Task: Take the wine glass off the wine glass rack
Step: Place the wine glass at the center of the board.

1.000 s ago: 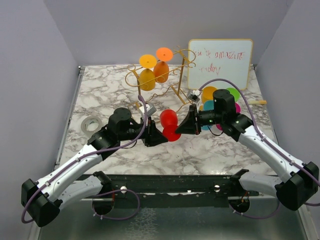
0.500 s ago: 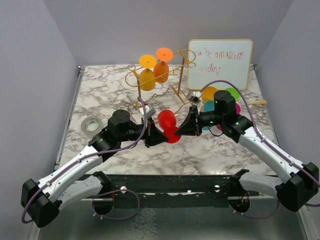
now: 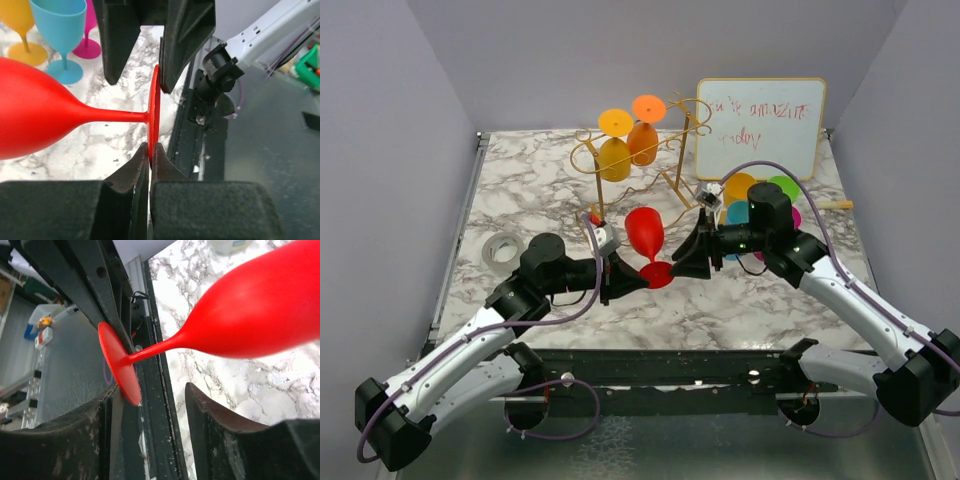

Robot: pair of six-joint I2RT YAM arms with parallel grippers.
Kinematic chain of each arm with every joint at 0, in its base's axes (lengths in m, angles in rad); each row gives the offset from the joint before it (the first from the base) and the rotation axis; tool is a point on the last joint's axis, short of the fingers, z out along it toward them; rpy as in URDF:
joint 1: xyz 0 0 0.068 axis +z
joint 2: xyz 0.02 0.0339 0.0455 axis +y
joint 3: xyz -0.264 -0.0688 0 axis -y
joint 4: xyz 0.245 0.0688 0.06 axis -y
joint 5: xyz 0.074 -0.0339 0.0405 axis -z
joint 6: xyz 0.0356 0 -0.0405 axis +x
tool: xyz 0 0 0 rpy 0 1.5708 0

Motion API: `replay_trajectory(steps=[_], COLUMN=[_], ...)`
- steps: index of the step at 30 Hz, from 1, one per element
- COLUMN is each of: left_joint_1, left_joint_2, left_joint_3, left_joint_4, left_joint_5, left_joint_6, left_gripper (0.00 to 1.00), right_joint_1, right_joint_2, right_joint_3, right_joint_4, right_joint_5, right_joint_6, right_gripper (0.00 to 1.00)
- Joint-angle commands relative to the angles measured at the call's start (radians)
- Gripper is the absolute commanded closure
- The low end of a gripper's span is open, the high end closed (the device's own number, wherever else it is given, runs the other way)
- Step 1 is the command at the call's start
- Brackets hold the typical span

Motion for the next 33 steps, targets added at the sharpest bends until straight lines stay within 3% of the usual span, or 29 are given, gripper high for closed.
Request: replay_trajectory(steps=[1,4,10,17,20,24,28,31,33], left_joint_1=[-0.019,-0.021,-0.025,-0.025,-0.025,-0.025,-0.025,-0.025,-0.025], left_joint_2=[-0.076,-0.091,-0.086,-0.121,-0.143,-0.172,-0.197,-0.205,-0.209], left_joint_3=[-0.056,-0.055,-0.028,-0.032,-0.033,-0.040,-0.061,-0.073,-0.099], left_joint_4=[0.009,-0.067,-0.210,-0.266,-0.316,-0.328,-0.327,-0.323,-0.312], left_joint_5=[0.124,0.107,0.113,0.119,0.176,0.156,0.148,0.177,0.184], left_joint_6=[0.205,0.280,0.450,0.624,0.758,0.793,0.823,0.861,0.921], left_gripper=[1.00,1.00,1.00,1.00,1.00,1.00,1.00,1.00,1.00], right_joint_1=[-0.002,-0.003,-0.003,-0.011,-0.050,-0.168,-0.190,-0.189,-0.190], right_joint_2=[-0.062,-0.095,-0.103,-0.080,-0.076,-0.065,-0.061,-0.059,-0.039], right_joint_3=[0.055,0.067,0.089,0.097,0.082,0.030,-0.034,-0.051,-0.015], right_joint_4=[-0.041,-0.033,-0.028,-0.041,-0.005,0.130,0.325,0.383,0.336], right_joint_5=[0.287,0.392,0.513,0.630,0.539,0.305,0.093,0.046,0.018], right_joint_6=[0.042,0.081,0.144,0.187,0.219,0.322,0.387,0.401,0.333], right_gripper=[0.38,0.30,0.29,0.25,0.25,0.24,0.20,0.20,0.20])
